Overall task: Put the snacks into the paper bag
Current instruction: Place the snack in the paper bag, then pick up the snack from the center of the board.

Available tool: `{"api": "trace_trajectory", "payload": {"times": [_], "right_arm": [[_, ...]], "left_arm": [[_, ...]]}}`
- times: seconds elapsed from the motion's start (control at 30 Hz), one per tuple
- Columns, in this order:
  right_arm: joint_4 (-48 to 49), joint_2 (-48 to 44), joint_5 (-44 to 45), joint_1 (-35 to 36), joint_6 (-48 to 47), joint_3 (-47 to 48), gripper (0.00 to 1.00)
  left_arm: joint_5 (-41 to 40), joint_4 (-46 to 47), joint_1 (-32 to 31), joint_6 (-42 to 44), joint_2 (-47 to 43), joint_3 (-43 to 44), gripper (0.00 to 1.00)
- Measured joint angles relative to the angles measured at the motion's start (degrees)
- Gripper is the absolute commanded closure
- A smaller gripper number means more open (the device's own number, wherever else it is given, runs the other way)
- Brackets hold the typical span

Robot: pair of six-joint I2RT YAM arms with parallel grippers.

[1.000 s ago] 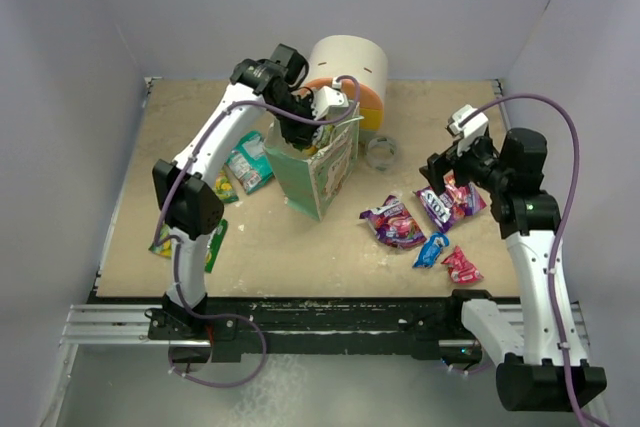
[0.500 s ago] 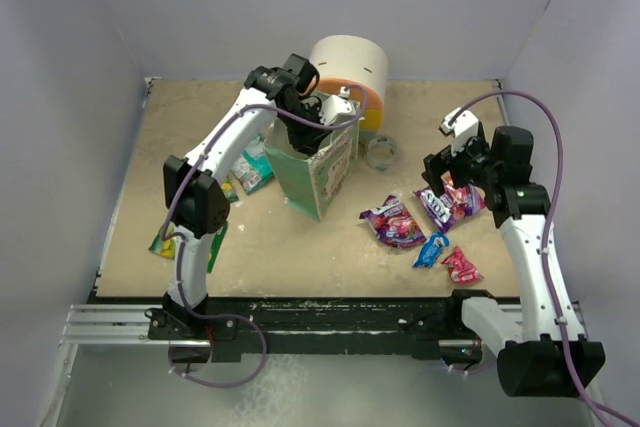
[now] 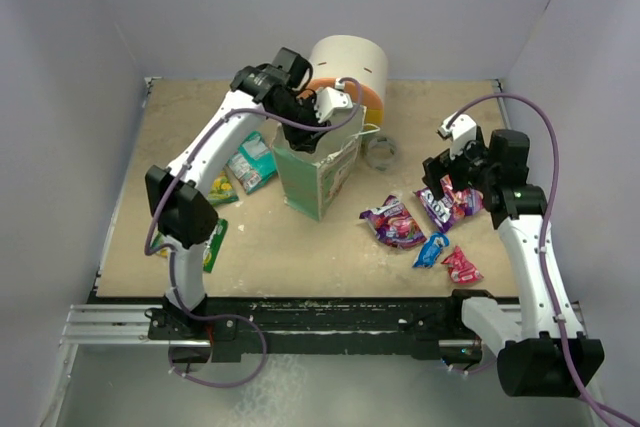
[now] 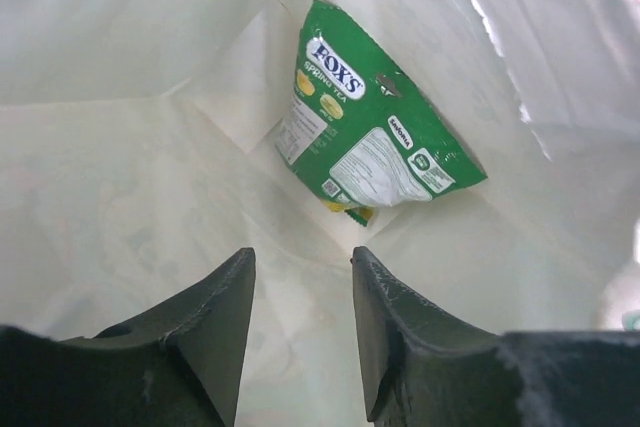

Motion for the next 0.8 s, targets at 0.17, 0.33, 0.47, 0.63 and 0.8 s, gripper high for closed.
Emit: {"api": "trace_trajectory", "payload": {"times": [0.17, 0.33, 0.47, 0.63, 0.8], "right_arm": [[0.0, 0.0, 1.6, 0.0, 0.0, 0.0, 0.0], [0.7, 0.2, 5.3, 0.0, 0.0, -0.9, 0.0], [0.9, 1.5, 8.6, 0.0, 0.0, -1.0, 0.0], [1.0, 2.3, 11.1, 0.0, 0.0, -1.5, 0.0], [1.3, 2.2, 11.5, 0.0, 0.4, -2.2, 0.01]], "left_arm": [[-2.2, 2.6, 0.0, -0.4, -6.1, -2.9, 0.46], [-4.0, 5.7, 0.0, -1.7, -11.8, -5.6, 0.35], [-5.7, 9.3, 0.0, -3.5, -17.4, -9.3, 0.25], [-8.5, 13.1, 0.5, -6.8, -26.2, -14.9, 0.17], [-9.8, 16.5, 3.5, -10.7, -35.4, -19.7, 0.14]]}}
